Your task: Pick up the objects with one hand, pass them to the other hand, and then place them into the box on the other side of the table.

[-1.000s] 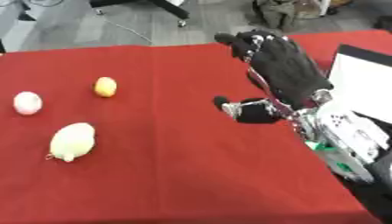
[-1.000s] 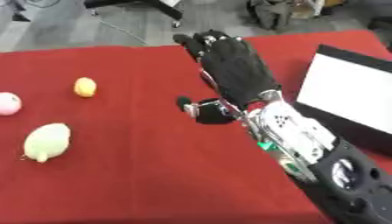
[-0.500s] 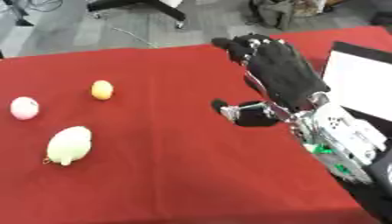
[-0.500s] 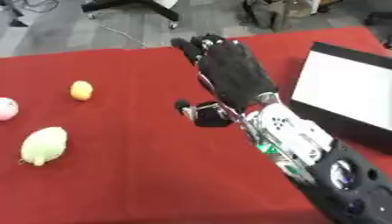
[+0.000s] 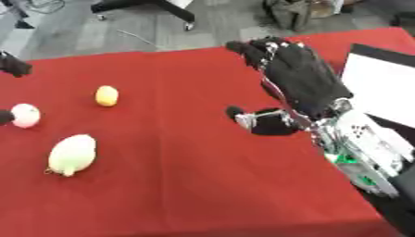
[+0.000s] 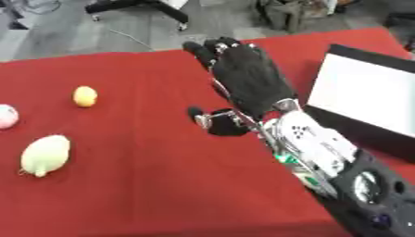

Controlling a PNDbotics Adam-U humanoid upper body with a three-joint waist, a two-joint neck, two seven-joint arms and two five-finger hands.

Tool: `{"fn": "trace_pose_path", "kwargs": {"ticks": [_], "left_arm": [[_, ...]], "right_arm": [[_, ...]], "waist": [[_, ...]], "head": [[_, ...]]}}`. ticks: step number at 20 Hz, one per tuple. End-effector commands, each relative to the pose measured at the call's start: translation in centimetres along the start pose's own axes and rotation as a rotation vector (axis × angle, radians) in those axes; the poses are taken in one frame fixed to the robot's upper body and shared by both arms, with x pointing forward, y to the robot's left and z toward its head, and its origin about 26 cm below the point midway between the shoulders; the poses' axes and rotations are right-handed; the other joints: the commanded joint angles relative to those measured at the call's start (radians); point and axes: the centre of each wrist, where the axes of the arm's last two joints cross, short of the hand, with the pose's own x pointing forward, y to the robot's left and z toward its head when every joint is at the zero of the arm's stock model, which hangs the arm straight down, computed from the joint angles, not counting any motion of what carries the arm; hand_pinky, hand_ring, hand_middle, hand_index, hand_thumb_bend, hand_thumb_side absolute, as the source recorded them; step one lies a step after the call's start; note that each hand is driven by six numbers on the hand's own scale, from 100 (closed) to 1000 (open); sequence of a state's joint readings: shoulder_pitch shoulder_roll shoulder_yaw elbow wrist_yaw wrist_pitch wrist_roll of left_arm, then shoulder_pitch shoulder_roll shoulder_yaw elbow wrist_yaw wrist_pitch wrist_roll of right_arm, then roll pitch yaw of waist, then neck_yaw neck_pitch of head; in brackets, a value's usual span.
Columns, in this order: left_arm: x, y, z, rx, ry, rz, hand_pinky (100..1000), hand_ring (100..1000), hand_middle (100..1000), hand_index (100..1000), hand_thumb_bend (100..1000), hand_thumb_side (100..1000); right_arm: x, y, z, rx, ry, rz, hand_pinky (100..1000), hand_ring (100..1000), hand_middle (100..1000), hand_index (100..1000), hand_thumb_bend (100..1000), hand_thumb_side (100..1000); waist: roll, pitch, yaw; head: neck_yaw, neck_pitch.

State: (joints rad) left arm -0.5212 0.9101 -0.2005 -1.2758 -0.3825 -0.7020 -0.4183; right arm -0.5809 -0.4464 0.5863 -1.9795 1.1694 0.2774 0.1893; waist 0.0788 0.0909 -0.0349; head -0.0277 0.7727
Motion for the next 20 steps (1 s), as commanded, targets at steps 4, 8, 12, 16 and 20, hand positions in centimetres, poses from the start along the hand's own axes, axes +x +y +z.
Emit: {"fn": "trace_pose_path", "kwargs": {"ticks": [4, 8, 12, 16, 20], "left_arm": [[-1.0, -0.7, -0.8, -0.323, -0.113, -0.144, 733, 712, 733, 893, 517, 791], [-1.3, -1.7, -1.3, -0.384, -0.088, -0.164, 732, 712, 732, 891, 551, 822], [-1.6, -2.8, -1.6, -0.427, -0.066, -0.17, 728, 703, 722, 889, 564, 800], [-2.1, -4.0, -1.7, -0.415, -0.037, -0.163, 720, 685, 704, 879, 543, 745], [-2.4, -5.0, -2.1, -0.371, -0.02, -0.165, 710, 659, 676, 860, 510, 686]], "right_arm": [[0.0, -1.0, -0.2, -0.035, -0.011, 0.008, 209, 695, 576, 907, 486, 336], [0.0, -0.9, -0.2, -0.036, -0.011, 0.007, 211, 695, 576, 907, 485, 335], [0.0, -0.9, -0.2, -0.037, -0.011, 0.007, 211, 695, 576, 907, 484, 335], [0.0, -0.9, -0.2, -0.038, -0.01, 0.005, 211, 695, 576, 907, 482, 335], [0.0, -0.9, -0.2, -0.039, -0.008, 0.003, 212, 694, 575, 907, 481, 335]], "waist": [[0.001, -0.014, -0.002], [0.001, -0.014, -0.004], [0.001, -0.015, -0.005], [-0.001, -0.015, -0.005], [-0.002, -0.014, -0.005]], "head": [[-0.014, -0.003], [-0.02, -0.003], [-0.028, -0.003], [-0.032, -0.003], [-0.035, -0.003]]}}
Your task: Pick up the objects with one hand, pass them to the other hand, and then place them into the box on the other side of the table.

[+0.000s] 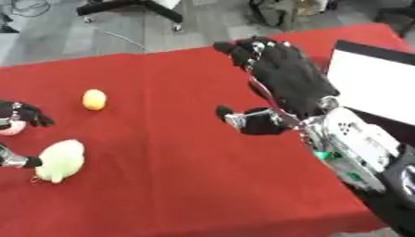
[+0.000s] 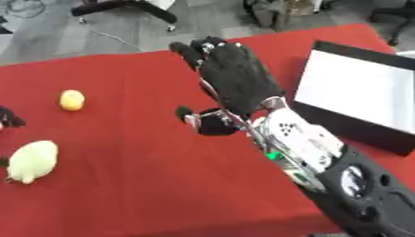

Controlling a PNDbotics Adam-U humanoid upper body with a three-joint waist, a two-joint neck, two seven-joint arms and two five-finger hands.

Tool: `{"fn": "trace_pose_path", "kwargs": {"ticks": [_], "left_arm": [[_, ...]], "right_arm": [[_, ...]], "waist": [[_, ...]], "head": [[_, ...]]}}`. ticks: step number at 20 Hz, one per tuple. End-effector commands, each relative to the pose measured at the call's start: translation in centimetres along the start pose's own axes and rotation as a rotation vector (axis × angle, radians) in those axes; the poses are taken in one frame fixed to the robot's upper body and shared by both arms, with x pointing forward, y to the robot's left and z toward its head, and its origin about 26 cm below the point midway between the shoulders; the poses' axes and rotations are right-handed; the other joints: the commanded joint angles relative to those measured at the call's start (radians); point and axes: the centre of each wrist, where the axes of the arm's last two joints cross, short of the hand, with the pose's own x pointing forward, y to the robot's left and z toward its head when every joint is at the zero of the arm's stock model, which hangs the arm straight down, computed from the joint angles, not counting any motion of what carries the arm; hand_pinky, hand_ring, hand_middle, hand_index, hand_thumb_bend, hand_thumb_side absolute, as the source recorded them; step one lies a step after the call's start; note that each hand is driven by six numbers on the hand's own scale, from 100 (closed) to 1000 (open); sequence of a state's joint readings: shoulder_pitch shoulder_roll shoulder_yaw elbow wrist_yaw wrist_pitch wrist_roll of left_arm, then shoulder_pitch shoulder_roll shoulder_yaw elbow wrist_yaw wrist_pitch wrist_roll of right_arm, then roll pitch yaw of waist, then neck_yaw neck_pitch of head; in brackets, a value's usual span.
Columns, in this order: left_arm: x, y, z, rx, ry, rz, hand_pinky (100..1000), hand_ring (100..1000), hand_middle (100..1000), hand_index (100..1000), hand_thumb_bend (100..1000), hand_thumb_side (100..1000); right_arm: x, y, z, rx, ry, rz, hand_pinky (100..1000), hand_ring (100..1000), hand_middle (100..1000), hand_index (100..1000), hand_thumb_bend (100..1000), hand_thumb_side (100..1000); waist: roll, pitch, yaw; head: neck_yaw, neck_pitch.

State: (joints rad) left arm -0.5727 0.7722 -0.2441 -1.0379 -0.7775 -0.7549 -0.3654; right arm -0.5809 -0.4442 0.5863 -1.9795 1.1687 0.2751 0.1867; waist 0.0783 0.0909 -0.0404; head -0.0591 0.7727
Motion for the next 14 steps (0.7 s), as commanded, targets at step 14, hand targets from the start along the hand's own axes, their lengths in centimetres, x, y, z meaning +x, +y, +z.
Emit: {"fn": "trace_pose_path", "kwargs": {"ticks": [14], "left_arm": [[0.1, -1.2, -1.6, -0.125, -0.104, -0.125, 690, 609, 618, 822, 466, 547]], "right_arm": [[-0.1, -0.9, -0.2, -0.04, -0.004, 0.003, 216, 694, 575, 907, 472, 337]], "waist": [[-0.004, -0.012, -0.002]], "head": [[-0.004, -0.003]]}}
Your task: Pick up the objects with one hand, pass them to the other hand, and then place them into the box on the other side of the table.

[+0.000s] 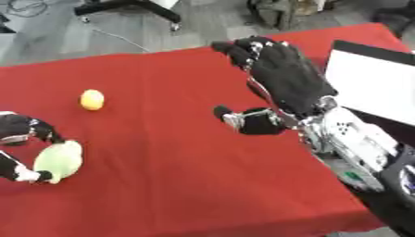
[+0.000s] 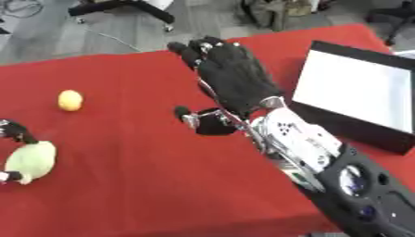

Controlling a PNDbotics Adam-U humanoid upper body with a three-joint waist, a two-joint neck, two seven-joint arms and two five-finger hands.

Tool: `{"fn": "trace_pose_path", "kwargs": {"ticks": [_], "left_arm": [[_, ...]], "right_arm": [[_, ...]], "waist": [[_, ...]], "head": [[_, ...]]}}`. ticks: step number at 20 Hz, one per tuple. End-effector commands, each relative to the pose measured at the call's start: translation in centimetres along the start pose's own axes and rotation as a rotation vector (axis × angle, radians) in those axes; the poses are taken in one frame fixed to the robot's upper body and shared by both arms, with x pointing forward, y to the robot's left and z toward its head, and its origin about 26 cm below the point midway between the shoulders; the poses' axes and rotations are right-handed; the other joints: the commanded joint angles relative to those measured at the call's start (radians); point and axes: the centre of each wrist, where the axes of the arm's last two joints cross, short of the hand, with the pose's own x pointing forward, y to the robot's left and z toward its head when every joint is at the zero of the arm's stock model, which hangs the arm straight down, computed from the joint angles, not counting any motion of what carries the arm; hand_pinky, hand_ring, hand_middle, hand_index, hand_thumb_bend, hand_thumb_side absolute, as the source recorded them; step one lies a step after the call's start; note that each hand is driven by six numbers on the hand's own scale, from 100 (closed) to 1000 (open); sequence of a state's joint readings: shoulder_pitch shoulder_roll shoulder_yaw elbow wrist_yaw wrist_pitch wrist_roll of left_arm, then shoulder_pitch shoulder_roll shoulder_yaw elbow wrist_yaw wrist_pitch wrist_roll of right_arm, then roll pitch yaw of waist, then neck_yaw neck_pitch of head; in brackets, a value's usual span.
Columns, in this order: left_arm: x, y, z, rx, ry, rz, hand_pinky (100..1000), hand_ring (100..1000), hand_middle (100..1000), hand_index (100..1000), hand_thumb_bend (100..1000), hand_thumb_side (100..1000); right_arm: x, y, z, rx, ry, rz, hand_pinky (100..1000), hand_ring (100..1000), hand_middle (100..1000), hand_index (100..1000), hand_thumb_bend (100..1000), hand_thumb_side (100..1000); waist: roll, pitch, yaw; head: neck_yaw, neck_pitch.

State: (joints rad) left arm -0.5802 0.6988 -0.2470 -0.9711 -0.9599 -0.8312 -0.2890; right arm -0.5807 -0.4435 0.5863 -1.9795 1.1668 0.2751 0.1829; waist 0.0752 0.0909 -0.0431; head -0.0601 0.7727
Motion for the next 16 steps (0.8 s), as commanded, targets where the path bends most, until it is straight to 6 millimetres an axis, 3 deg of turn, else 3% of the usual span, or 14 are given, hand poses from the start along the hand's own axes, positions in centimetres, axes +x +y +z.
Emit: {"fn": "trace_pose_path", "kwargs": {"ticks": [1, 3, 5, 11, 16], "left_arm": [[-0.7, 0.7, 0.8, -0.075, -0.044, -0.055, 680, 589, 595, 806, 459, 480], [-0.7, 0.4, 0.9, -0.078, -0.038, -0.055, 668, 568, 570, 787, 451, 402], [-0.8, 0.1, 1.0, -0.073, -0.031, -0.052, 645, 518, 511, 737, 435, 243], [-1.0, 0.1, 1.5, 0.02, -0.025, -0.022, 600, 401, 356, 589, 295, 209], [-1.1, 1.6, 2.3, 0.119, -0.044, 0.011, 602, 375, 319, 562, 171, 199]], "right_arm": [[-0.1, -0.9, -0.2, -0.037, -0.003, 0.005, 215, 694, 575, 907, 471, 338], [-0.1, -0.9, -0.2, -0.037, -0.003, 0.004, 216, 694, 575, 907, 470, 338], [-0.1, -0.9, -0.2, -0.037, -0.002, 0.004, 216, 694, 576, 908, 467, 339], [-0.1, -0.9, -0.1, -0.037, 0.0, 0.003, 217, 695, 577, 908, 449, 350], [-0.2, -0.9, -0.1, -0.036, 0.002, 0.004, 218, 695, 577, 909, 442, 351]], "waist": [[-0.001, -0.012, 0.001], [-0.001, -0.012, 0.001], [-0.002, -0.012, 0.003], [-0.003, -0.012, 0.006], [-0.004, -0.013, 0.009]], "head": [[-0.003, -0.003], [-0.003, -0.003], [-0.003, -0.003], [-0.003, -0.003], [0.0, -0.003]]}}
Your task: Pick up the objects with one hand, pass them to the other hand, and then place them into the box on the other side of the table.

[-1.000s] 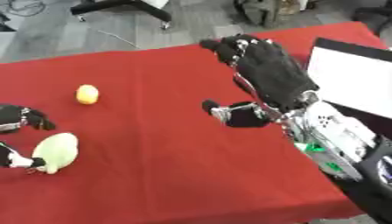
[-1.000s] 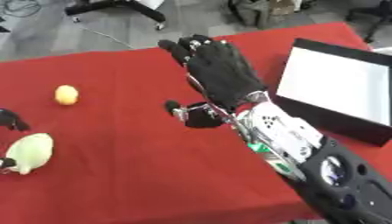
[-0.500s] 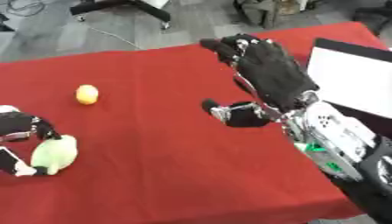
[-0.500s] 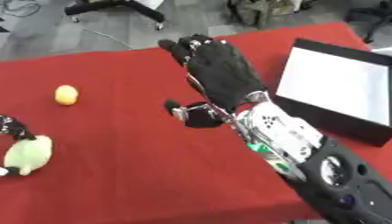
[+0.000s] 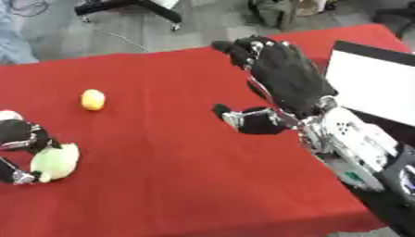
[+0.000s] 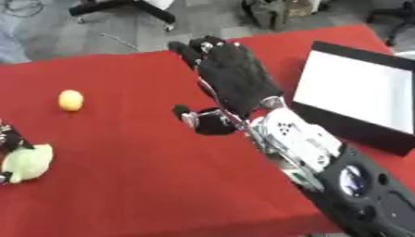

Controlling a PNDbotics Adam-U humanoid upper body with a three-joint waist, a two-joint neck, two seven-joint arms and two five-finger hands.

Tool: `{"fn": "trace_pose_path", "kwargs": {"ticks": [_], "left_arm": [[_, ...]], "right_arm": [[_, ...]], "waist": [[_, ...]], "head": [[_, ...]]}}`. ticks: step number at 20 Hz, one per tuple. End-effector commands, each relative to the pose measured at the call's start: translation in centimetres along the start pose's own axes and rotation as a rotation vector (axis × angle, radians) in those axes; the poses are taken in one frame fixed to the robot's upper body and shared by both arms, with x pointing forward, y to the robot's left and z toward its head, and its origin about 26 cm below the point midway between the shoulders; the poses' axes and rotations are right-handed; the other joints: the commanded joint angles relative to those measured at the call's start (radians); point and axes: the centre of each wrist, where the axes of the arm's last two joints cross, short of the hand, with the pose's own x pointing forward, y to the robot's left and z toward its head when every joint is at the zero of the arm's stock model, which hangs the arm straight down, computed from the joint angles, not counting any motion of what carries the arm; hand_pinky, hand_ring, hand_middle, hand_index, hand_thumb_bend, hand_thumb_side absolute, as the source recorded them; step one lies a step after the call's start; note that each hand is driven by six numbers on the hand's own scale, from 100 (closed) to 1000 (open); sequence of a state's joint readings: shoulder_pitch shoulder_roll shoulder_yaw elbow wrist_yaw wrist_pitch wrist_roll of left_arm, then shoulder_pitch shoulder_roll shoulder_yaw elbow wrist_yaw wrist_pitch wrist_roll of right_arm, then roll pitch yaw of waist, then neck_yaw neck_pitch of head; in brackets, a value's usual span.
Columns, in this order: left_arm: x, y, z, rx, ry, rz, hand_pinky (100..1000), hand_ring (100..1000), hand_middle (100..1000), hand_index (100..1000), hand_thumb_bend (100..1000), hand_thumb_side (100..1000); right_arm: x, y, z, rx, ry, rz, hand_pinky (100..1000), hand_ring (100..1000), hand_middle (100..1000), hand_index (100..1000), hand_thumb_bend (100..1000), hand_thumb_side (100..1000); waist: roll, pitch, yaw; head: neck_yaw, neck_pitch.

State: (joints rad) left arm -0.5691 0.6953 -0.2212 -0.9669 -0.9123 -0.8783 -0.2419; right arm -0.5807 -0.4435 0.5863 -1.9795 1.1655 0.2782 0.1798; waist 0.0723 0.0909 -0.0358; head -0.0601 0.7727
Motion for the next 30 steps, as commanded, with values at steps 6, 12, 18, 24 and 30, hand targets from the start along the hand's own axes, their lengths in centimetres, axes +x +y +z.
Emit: {"fn": "trace_pose_path", "kwargs": {"ticks": [6, 12, 18, 24, 30], "left_arm": [[-0.7, 5.6, 2.7, 0.152, -0.088, 0.063, 612, 358, 301, 547, 100, 195], [-0.2, 8.5, 1.3, 0.163, -0.256, 0.15, 618, 353, 299, 545, 100, 213], [1.1, 10.6, -2.5, 0.139, -0.406, 0.155, 621, 354, 300, 546, 100, 219], [2.9, 12.1, -6.1, 0.151, -0.494, 0.131, 623, 354, 301, 547, 100, 222], [4.8, 12.7, -9.3, 0.151, -0.56, 0.12, 625, 354, 302, 547, 100, 226]], "right_arm": [[-0.3, -1.0, -0.1, -0.024, -0.006, 0.009, 217, 697, 581, 910, 456, 346], [-0.3, -1.2, -0.3, -0.007, -0.021, 0.018, 226, 711, 596, 911, 485, 331], [0.0, -1.8, -0.8, 0.039, -0.063, 0.021, 245, 729, 622, 898, 513, 325], [0.2, -2.6, -1.6, 0.07, -0.103, 0.028, 274, 736, 639, 898, 509, 317], [0.4, -3.3, -2.1, 0.061, -0.117, 0.038, 288, 737, 644, 901, 471, 295]], "waist": [[-0.002, -0.015, 0.007], [-0.007, -0.018, 0.013], [-0.011, -0.02, 0.017], [-0.012, -0.021, 0.019], [-0.013, -0.021, 0.019]], "head": [[0.0, -0.003], [-0.002, -0.003], [-0.007, -0.003], [-0.012, -0.003], [-0.01, -0.003]]}}
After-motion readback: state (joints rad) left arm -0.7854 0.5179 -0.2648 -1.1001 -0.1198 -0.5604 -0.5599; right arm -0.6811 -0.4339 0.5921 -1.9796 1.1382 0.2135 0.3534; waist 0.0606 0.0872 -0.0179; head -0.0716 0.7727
